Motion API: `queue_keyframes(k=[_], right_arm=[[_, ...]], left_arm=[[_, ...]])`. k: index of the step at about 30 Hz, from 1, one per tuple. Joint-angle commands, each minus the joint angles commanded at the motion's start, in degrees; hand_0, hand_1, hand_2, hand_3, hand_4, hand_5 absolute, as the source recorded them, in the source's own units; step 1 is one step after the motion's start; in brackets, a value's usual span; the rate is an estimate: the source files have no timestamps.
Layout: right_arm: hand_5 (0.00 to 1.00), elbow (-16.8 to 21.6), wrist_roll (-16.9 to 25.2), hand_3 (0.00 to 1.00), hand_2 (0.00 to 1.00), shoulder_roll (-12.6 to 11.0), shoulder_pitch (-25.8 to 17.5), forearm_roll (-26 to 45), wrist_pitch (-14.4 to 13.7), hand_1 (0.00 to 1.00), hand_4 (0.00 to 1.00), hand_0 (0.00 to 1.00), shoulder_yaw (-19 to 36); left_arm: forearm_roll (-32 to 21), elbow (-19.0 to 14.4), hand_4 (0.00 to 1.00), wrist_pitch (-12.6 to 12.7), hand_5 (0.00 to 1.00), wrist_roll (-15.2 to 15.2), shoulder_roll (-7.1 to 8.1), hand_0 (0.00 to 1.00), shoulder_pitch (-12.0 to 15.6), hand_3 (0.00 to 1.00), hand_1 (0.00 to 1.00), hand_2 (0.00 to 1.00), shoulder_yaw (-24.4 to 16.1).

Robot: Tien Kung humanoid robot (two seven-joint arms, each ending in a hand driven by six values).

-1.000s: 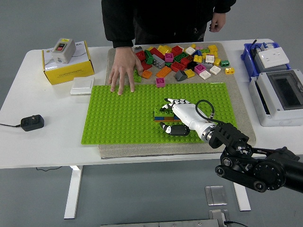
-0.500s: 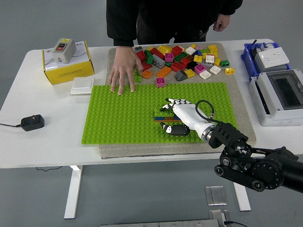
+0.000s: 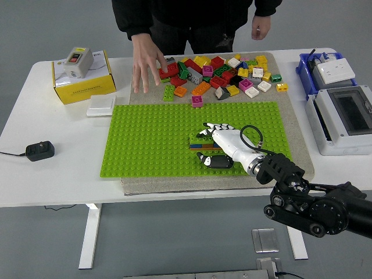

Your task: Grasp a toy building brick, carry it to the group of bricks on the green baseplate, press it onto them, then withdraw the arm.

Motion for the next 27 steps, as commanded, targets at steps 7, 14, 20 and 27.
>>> queue_keyframes(k=[7, 14, 20, 27], right_arm=[[0.540, 1.6, 0.8, 0.758, 0.998, -0.7, 0.3, 0.3, -0.3, 0.987, 0.627, 0.998, 2.1], [0.541, 3.9, 1.5, 0.758, 0.998, -2.1, 0.1, 0.8, -0.4, 0.986, 0.627, 0.997, 5.7], [0.545, 6.8, 2.7, 0.756, 0.998, -3.4, -1.2, 2.0, -0.9, 0.986, 0.629, 0.998, 9.8], [0.546, 10.1, 3.0, 0.754, 0.998, -5.7, -5.5, 0.5, -2.1, 0.985, 0.629, 0.998, 18.1]], left_arm=[[0.2, 0.0, 0.135, 0.0, 0.708, 0.0, 0.02, 0.612, -0.1, 0.595, 0.599, 0.490, -0.2], [0.9, 0.0, 0.135, 0.0, 0.708, 0.0, -0.07, 0.611, 0.0, 0.595, 0.599, 0.490, -1.2], [3.2, 0.0, 0.136, -0.1, 0.709, 0.0, -0.48, 0.611, 0.3, 0.595, 0.599, 0.490, -3.7], [5.7, 0.0, 0.136, 0.0, 0.710, -0.3, -1.68, 0.611, 1.3, 0.595, 0.599, 0.492, -6.6]])
